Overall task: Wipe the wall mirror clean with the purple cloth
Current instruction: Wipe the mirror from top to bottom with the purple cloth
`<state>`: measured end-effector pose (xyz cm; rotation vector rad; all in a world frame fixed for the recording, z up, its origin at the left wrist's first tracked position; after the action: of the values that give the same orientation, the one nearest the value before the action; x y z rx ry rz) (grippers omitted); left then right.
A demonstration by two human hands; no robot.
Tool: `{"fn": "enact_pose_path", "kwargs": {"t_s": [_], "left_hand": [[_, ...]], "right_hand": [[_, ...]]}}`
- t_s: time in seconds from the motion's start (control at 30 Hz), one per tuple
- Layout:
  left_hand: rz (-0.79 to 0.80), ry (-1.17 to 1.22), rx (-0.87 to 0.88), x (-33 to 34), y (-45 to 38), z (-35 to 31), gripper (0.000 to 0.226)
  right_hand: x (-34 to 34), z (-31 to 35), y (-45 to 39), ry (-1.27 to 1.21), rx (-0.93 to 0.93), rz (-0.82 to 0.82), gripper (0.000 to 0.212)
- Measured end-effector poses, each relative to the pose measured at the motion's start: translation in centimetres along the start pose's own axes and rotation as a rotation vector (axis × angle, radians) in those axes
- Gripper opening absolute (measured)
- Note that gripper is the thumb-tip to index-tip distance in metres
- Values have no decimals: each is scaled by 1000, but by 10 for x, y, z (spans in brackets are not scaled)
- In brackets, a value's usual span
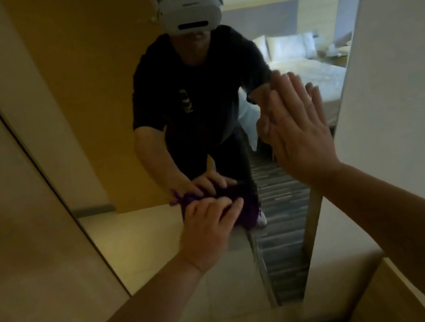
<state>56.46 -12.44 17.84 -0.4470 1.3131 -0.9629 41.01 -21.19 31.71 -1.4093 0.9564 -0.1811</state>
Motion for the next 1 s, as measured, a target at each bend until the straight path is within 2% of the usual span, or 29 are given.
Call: {"fn": "enact_pose_path", "kwargs": {"t_s": [0.1,0.2,0.27,0.33,0.43,0.5,0.57,0.7,0.8,0.9,1.0], "left_hand": [[-219,3,-71,-59,-82,23,29],[-397,-109,2,-103,-176,34,39],[-453,-210,1,-120,-224,35,40],[-455,-302,-18,-121,-244,30,37],[-483,-374,57,-92,-214,11,31],[-437,-344,91,-58,-166,-5,32],[-316,-291,102,-15,-104,-21,34],[151,-198,201,78,30,-57,40],[365,-123,191,113,77,-75,37],[370,-99,118,109,72,-77,36],[181,-49,27,73,22,-69,37]], "right_hand": [[-11,-20,8,38,38,5,52],[-14,-47,12,80,97,10,54],[-10,-55,14,107,92,3,58],[-5,-58,14,110,73,-48,55],[3,-62,14,105,41,-131,55],[6,-66,16,116,27,-169,58],[6,-66,16,116,21,-191,55],[6,-65,14,108,17,-217,53],[7,-67,17,102,6,-203,54],[7,-68,16,95,-7,-158,53],[2,-69,16,81,-3,-110,53]]}}
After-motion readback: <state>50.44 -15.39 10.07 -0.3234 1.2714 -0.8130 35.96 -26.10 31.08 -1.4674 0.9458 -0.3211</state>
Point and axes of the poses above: each hand's wrist, its own y-axis away from the middle knuckle, its own x-axis out of the palm, z = x × y, the point moved 7 cm from there along -y, towards the middle knuckle, and after that the axes turned 4 degrees about z, right-handed, at the moved point
